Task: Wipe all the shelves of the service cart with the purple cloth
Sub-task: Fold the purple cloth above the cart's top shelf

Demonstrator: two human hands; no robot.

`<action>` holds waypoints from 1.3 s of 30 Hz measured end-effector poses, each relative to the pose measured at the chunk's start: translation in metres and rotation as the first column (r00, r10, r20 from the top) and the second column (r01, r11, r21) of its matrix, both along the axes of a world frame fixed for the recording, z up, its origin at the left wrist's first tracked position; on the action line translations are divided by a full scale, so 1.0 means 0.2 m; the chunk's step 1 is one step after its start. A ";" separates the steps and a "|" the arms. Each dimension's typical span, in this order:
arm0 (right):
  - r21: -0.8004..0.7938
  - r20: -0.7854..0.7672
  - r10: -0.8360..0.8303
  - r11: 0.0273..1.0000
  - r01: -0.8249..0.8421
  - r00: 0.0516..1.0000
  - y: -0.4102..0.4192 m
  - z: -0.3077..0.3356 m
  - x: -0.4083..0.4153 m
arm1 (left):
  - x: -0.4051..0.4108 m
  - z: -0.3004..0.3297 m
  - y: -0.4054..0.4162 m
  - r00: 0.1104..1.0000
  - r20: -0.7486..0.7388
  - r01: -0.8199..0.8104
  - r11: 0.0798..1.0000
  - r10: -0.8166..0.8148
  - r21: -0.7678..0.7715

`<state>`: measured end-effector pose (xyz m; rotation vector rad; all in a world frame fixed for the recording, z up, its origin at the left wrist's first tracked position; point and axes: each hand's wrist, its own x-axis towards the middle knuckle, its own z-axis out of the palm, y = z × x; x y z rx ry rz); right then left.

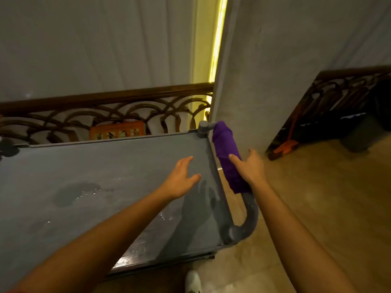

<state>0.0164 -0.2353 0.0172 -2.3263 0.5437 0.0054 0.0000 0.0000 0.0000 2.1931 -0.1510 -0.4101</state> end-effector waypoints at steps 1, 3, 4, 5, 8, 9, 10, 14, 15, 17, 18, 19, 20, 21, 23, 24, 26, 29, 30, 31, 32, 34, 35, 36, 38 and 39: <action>0.032 -0.104 0.029 0.999 -0.026 0.994 -0.03 -0.02 0.02 | 0.03 -0.01 -0.06 1.000 -0.026 0.014 1.000 -0.014 0.004; -0.011 -0.241 0.157 0.986 -0.164 0.958 -0.09 -0.08 0.04 | 0.08 -0.02 -0.15 0.996 -0.079 0.041 0.999 -0.040 0.014; -0.063 -0.252 0.183 0.977 -0.205 0.950 -0.10 -0.11 0.03 | 0.11 -0.01 -0.18 0.992 -0.113 0.047 0.999 -0.046 0.008; -0.134 -0.234 0.201 0.963 -0.236 0.951 -0.12 -0.14 0.03 | 0.14 -0.02 -0.21 0.987 -0.153 0.051 0.999 -0.050 0.004; -0.335 -0.172 0.215 0.905 -0.262 0.961 -0.16 -0.15 0.01 | 0.20 -0.02 -0.24 0.964 -0.239 0.103 0.993 -0.113 -0.052; -0.384 -0.150 0.234 0.881 -0.275 0.961 -0.18 -0.15 0.00 | 0.21 -0.02 -0.24 0.961 -0.239 0.131 0.990 -0.141 -0.058; -0.402 -0.134 0.272 0.864 -0.303 0.953 -0.20 -0.15 0.01 | 0.23 -0.01 -0.25 0.959 -0.230 0.155 0.986 -0.164 -0.059; -0.217 0.014 0.420 0.887 -0.407 0.907 -0.18 -0.07 0.05 | 0.26 0.01 -0.26 0.931 -0.330 0.125 0.986 -0.155 -0.110; -0.187 0.084 0.416 0.899 -0.396 0.906 -0.16 -0.04 0.07 | 0.26 0.02 -0.27 0.907 -0.405 0.051 0.986 -0.113 -0.161; -0.145 0.199 0.415 0.908 -0.392 0.888 -0.09 0.06 0.09 | 0.28 0.05 -0.28 0.838 -0.544 -0.157 0.935 -0.045 -0.319; -0.102 0.256 0.415 0.910 -0.403 0.873 -0.05 0.11 0.09 | 0.29 0.07 -0.28 0.806 -0.590 -0.257 0.877 -0.036 -0.406; -0.054 0.316 0.423 0.902 -0.429 0.849 0.00 0.15 0.09 | 0.31 0.09 -0.27 0.784 -0.619 -0.335 0.805 -0.051 -0.491; -0.017 0.368 0.437 0.886 -0.464 0.821 0.05 0.19 0.07 | 0.33 0.13 -0.26 0.769 -0.633 -0.383 0.729 -0.090 -0.568; -0.002 0.412 0.456 0.866 -0.500 0.789 0.11 0.22 0.05 | 0.34 0.17 -0.25 0.765 -0.630 -0.402 0.667 -0.131 -0.627; -0.015 0.460 0.507 0.825 -0.565 0.728 0.21 0.25 0.02 | 0.35 0.26 -0.21 0.800 -0.583 -0.389 0.618 -0.142 -0.683; -0.024 0.469 0.533 0.805 -0.593 0.705 0.25 0.26 0.00 | 0.35 0.30 -0.19 0.828 -0.550 -0.378 0.615 -0.108 -0.692; 0.073 0.493 0.523 0.772 -0.632 0.695 0.29 0.22 -0.02 | 0.32 0.38 -0.14 0.873 -0.485 -0.381 0.563 -0.040 -0.733; 0.557 0.406 0.263 0.688 -0.465 0.875 0.31 0.14 -0.06 | 0.27 0.47 -0.05 0.916 -0.399 -0.368 0.484 0.041 -0.794; 0.623 0.337 0.190 0.689 -0.370 0.922 0.32 0.11 -0.06 | 0.25 0.49 -0.02 0.930 -0.363 -0.344 0.492 0.061 -0.799; 0.629 0.258 0.168 0.718 -0.297 0.951 0.33 0.08 -0.05 | 0.24 0.52 0.01 0.940 -0.333 -0.324 0.503 0.074 -0.801; 0.623 0.178 0.201 0.735 -0.268 0.963 0.35 0.08 -0.04 | 0.22 0.54 0.05 0.948 -0.308 -0.305 0.509 0.081 -0.805; 0.733 0.074 0.351 0.615 -0.289 0.934 0.42 0.09 -0.03 | 0.18 0.57 0.11 0.960 -0.269 -0.270 0.502 0.076 -0.822; 0.836 0.091 0.393 0.469 -0.284 0.915 0.47 0.11 -0.03 | 0.16 0.58 0.15 0.965 -0.250 -0.253 0.500 0.075 -0.828; 0.900 0.138 0.401 0.330 -0.283 0.906 0.50 0.14 -0.02 | 0.15 0.60 0.18 0.969 -0.233 -0.240 0.509 0.080 -0.827; 0.931 0.215 0.334 0.212 -0.295 0.918 0.60 0.19 -0.01 | 0.11 0.63 0.27 0.974 -0.190 -0.227 0.544 0.125 -0.808; 0.917 0.238 0.260 0.256 -0.305 0.936 0.64 0.22 -0.01 | 0.10 0.65 0.31 0.972 -0.171 -0.232 0.553 0.160 -0.800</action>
